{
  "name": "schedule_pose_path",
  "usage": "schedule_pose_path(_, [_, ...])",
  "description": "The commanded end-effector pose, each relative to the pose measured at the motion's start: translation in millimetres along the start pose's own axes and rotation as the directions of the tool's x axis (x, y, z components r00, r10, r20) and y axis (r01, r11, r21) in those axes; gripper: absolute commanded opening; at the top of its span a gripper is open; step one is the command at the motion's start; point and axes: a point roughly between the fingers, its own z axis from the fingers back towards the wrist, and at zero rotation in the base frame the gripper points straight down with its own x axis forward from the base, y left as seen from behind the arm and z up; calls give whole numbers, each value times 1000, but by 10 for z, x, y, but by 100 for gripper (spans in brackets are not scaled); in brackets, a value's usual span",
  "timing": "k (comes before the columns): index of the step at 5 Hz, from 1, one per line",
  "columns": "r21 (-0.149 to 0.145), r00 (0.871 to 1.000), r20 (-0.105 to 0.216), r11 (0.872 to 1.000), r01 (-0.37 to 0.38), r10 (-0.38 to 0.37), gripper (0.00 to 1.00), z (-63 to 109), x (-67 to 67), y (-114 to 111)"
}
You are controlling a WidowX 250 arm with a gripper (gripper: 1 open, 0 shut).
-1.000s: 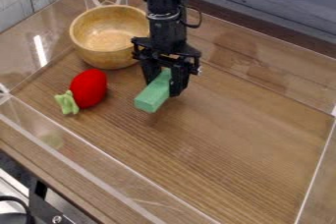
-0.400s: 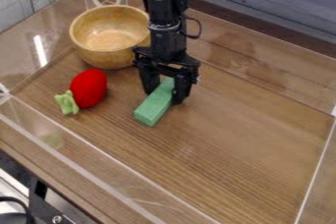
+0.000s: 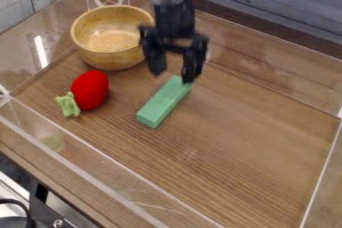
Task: Remove the green block from the brown bowl and put it on the table
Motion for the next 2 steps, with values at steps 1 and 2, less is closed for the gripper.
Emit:
schedule_pose_path(1, [4,996,88,999,34,-34,100,379,80,-60])
schedule_pose_path(2, [13,991,85,994,106,-106,100,272,83,24])
